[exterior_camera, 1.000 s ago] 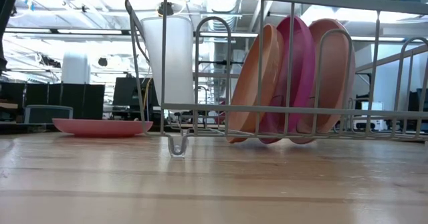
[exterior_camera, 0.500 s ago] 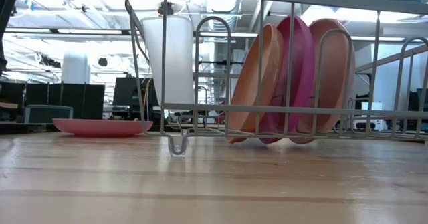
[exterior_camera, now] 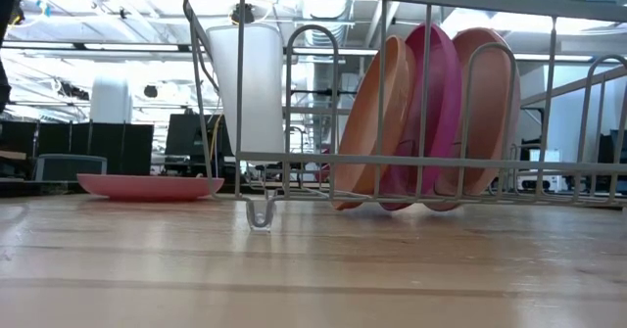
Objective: Sort dishes
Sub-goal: Put the light orange plate in the dish rack
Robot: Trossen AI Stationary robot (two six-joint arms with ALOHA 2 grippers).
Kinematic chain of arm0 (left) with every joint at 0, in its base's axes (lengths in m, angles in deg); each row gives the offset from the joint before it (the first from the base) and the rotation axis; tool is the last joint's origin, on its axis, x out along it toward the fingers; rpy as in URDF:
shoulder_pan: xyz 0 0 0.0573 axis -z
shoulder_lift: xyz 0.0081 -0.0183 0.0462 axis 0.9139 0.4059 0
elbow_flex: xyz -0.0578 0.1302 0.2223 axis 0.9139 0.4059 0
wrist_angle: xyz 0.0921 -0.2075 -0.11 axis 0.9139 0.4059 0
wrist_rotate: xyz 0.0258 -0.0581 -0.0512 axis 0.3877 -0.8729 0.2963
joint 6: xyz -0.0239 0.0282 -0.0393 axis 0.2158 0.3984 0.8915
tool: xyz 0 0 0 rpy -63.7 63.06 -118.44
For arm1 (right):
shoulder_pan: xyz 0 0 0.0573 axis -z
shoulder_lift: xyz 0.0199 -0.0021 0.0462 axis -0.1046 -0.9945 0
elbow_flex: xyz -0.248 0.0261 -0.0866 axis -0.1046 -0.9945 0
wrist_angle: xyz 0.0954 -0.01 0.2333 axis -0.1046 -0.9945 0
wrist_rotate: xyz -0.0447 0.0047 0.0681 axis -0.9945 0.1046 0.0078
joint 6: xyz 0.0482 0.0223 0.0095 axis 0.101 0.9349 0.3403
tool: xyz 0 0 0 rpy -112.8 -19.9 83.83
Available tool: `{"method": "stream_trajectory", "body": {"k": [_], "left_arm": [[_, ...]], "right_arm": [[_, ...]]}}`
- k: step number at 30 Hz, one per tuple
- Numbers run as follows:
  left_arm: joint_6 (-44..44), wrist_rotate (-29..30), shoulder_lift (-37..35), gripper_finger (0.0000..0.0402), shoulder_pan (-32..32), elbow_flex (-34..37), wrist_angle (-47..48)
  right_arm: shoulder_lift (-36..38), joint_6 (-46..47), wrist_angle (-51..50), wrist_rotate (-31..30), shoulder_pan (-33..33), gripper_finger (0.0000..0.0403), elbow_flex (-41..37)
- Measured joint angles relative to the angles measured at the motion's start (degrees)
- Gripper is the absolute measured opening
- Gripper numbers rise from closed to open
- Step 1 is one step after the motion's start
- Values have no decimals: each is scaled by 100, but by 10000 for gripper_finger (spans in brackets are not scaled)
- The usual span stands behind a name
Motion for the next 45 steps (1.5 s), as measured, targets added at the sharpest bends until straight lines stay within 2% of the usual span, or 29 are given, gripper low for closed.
{"method": "stream_trajectory", "body": {"k": [3, 9, 16, 21, 26, 32, 40, 45], "left_arm": [[564, 428, -10, 220, 343, 736, 6], [1247, 429, -47, 231, 759, 2039, -117], [1623, 300, -46, 230, 1173, 2931, -1789], [2219, 457, -24, 229, 1232, 3510, -2110], [2232, 857, -26, 223, 1232, 3760, -2078], [2397, 1041, -28, 205, 1227, 3787, -1916], [2477, 1160, -56, 196, 1219, 3787, -1052], [2642, 1197, -229, 196, 1219, 3796, -555]], "right_arm": [[112, 5, 0, -93, 99, 45, 0], [180, -76, 0, -180, 128, 45, 0], [185, -68, -2, -285, 126, 45, 0], [167, 55, -1, -486, 126, 45, 0], [85, 99, -2, -566, 126, 45, 0], [28, 169, 0, -565, 110, 45, 0], [-16, 399, 0, -649, 108, 45, 0], [-60, 770, -5, -949, -143, 45, 2]]}}
